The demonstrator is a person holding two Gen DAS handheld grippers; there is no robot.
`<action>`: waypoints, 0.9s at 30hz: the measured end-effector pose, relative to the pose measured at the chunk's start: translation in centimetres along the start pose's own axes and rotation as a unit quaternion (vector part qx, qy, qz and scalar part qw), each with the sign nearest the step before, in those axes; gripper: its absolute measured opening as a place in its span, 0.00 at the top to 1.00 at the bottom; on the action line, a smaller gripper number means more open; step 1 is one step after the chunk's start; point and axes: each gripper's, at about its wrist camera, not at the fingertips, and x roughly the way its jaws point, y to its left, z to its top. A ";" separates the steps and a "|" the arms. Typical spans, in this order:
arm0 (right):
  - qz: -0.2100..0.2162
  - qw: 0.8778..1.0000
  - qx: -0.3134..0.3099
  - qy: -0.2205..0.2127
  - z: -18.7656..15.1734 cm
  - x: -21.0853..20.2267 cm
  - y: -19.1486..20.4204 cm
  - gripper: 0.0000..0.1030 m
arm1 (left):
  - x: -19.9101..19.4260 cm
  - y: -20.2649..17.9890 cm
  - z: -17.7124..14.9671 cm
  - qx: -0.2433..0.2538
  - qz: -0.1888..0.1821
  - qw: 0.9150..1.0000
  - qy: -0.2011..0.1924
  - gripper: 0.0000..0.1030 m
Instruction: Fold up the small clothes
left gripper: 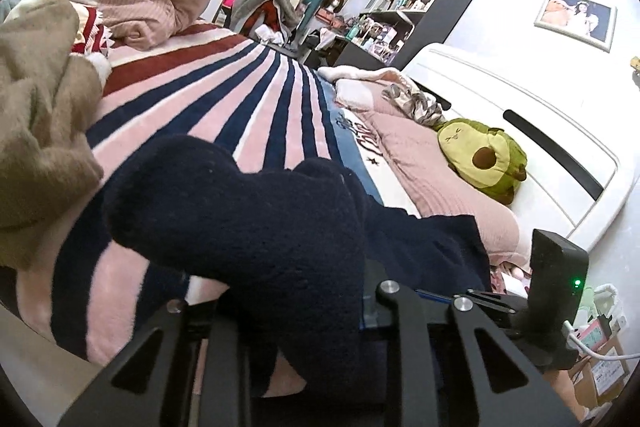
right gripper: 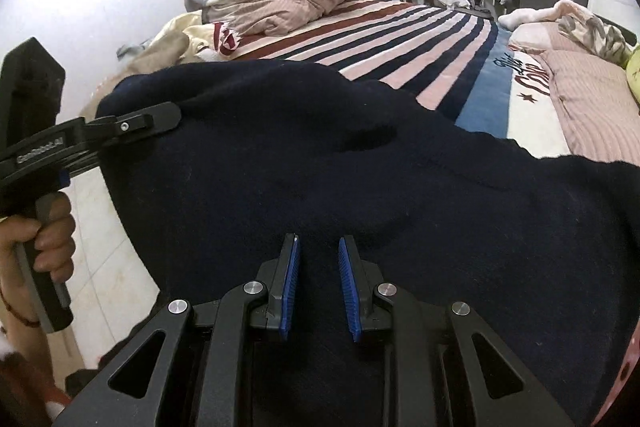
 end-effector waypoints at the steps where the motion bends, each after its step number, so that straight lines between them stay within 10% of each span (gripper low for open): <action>1: 0.000 1.000 0.000 0.000 0.1 0.1 0.1 0.84 | -0.1 0.1 0.0 0.000 0.000 1.000 -0.002 0.80; 27: 0.094 0.996 0.001 -0.010 3.1 3.7 5.3 0.84 | -4.9 1.2 2.2 0.046 0.051 0.997 -0.047 0.81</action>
